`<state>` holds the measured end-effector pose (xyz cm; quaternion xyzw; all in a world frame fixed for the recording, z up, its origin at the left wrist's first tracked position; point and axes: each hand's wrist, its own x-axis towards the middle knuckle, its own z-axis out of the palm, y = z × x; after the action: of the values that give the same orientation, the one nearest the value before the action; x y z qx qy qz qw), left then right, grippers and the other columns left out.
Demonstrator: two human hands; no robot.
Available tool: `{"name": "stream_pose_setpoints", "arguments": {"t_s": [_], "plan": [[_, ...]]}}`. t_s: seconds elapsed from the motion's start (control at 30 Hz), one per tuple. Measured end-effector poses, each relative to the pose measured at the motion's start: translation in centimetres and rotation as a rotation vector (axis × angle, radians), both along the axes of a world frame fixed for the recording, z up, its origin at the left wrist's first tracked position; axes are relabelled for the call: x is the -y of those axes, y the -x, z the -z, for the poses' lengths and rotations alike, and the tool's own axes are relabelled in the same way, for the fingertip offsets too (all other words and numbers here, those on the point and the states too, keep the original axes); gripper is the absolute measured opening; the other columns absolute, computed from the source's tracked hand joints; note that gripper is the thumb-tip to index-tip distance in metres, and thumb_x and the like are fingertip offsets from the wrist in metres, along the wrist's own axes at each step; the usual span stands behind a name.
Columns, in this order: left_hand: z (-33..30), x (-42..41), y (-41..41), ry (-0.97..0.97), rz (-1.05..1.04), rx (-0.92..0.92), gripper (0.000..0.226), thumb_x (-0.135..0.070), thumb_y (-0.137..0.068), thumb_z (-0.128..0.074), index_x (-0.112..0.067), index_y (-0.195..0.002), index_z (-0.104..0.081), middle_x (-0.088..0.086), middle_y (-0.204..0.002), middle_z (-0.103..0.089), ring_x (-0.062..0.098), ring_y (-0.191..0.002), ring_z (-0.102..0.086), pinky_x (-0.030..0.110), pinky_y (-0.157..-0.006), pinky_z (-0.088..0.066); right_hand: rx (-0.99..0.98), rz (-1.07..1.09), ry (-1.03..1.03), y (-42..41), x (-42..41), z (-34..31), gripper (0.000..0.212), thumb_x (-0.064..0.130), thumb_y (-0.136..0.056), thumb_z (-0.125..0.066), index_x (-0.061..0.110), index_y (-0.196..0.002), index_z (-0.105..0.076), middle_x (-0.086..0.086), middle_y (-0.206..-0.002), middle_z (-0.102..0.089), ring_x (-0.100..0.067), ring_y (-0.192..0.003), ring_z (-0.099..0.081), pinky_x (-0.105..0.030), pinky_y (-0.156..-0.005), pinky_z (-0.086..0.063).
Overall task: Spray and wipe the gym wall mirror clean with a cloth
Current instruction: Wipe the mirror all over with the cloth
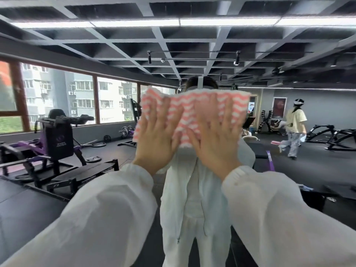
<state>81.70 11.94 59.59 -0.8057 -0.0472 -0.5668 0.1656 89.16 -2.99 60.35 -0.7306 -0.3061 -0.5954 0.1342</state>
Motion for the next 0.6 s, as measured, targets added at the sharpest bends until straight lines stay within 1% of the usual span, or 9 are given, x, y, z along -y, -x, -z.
{"name": "stream_pose_setpoints", "arguments": {"t_s": [0.1,0.2,0.27,0.33,0.4,0.43,0.47,0.53,0.6], "plan": [[1.8,-2.5,1.3,0.122,-0.031,0.053,0.055,-0.040,-0.099,-0.016,-0.020,-0.150,-0.009,0.019,-0.155,-0.012,0.044,-0.141,-0.014,0.050,-0.113,-0.003,0.038,-0.061,0.067,1.6,-3.2,0.2,0.064,0.054,-0.094,-0.029,0.023,-0.149,-0.020,-0.013,-0.157,-0.016,-0.040,-0.142,-0.007,-0.062,-0.111,0.001],[5.8,-3.7,2.2,0.242,-0.046,0.060,0.061,-0.038,-0.096,-0.022,-0.020,-0.151,-0.002,0.018,-0.155,-0.006,0.041,-0.142,-0.007,0.054,-0.112,-0.008,0.095,-0.058,0.190,2.5,-4.9,2.5,0.062,0.051,-0.095,-0.024,0.022,-0.150,-0.018,-0.008,-0.157,-0.011,-0.038,-0.143,-0.003,-0.060,-0.113,-0.004],[8.8,-3.8,2.7,0.310,-0.053,0.047,0.063,-0.038,-0.096,-0.021,-0.019,-0.151,0.003,0.019,-0.154,-0.007,0.041,-0.140,-0.007,0.058,-0.107,-0.015,0.138,-0.036,0.294,2.6,-5.2,4.8,0.062,0.048,-0.096,-0.022,0.021,-0.151,-0.019,-0.005,-0.158,-0.004,-0.037,-0.144,0.003,-0.058,-0.114,0.002],[12.0,-3.3,2.9,0.347,-0.057,0.024,0.061,-0.043,-0.099,-0.013,-0.015,-0.151,0.002,0.021,-0.153,-0.006,0.045,-0.136,-0.012,0.057,-0.108,-0.020,0.166,-0.013,0.409,2.4,-4.9,7.4,0.063,0.047,-0.097,-0.018,0.018,-0.152,-0.011,-0.003,-0.158,0.003,-0.035,-0.144,0.009,-0.056,-0.115,0.007],[15.0,-2.4,2.8,0.342,-0.051,-0.008,0.062,-0.045,-0.099,-0.007,-0.013,-0.151,0.002,0.023,-0.154,-0.001,0.047,-0.133,-0.014,0.053,-0.105,-0.017,0.193,0.011,0.516,1.9,-4.1,9.7,0.065,0.047,-0.096,-0.020,0.017,-0.151,-0.006,-0.004,-0.159,0.004,-0.035,-0.144,0.011,-0.057,-0.115,0.007],[16.2,-1.7,2.5,0.328,-0.044,-0.028,0.062,-0.045,-0.099,-0.007,-0.013,-0.151,0.003,0.022,-0.155,0.005,0.049,-0.131,-0.016,0.052,-0.103,-0.015,0.208,0.025,0.557,1.5,-3.3,10.7,0.064,0.046,-0.096,-0.020,0.016,-0.151,-0.007,-0.004,-0.159,0.002,-0.035,-0.144,0.011,-0.057,-0.115,0.006],[17.0,-1.1,2.4,0.318,-0.040,-0.034,0.062,-0.046,-0.100,-0.007,-0.013,-0.151,0.003,0.020,-0.156,0.010,0.050,-0.129,-0.018,0.050,-0.105,-0.012,0.222,0.024,0.585,1.2,-2.7,11.4,0.063,0.045,-0.096,-0.018,0.016,-0.151,-0.009,-0.003,-0.159,0.000,-0.035,-0.144,0.010,-0.056,-0.115,0.005],[17.2,0.4,1.8,0.310,-0.023,-0.029,0.062,-0.047,-0.100,-0.007,-0.014,-0.151,0.004,0.017,-0.156,0.016,0.051,-0.128,-0.018,0.045,-0.112,0.001,0.245,0.019,0.590,0.4,-1.0,11.8,0.061,0.042,-0.095,-0.017,0.016,-0.150,-0.012,-0.001,-0.158,-0.001,-0.033,-0.144,0.006,-0.055,-0.115,0.006],[15.3,2.0,0.9,0.282,0.010,-0.030,0.062,-0.050,-0.099,-0.009,-0.019,-0.151,0.006,0.019,-0.156,0.013,0.050,-0.130,-0.015,0.041,-0.114,0.009,0.246,0.022,0.553,-0.4,0.9,10.7,0.062,0.043,-0.094,-0.018,0.017,-0.150,-0.012,-0.001,-0.158,-0.004,-0.032,-0.144,0.002,-0.056,-0.115,0.004]]}}
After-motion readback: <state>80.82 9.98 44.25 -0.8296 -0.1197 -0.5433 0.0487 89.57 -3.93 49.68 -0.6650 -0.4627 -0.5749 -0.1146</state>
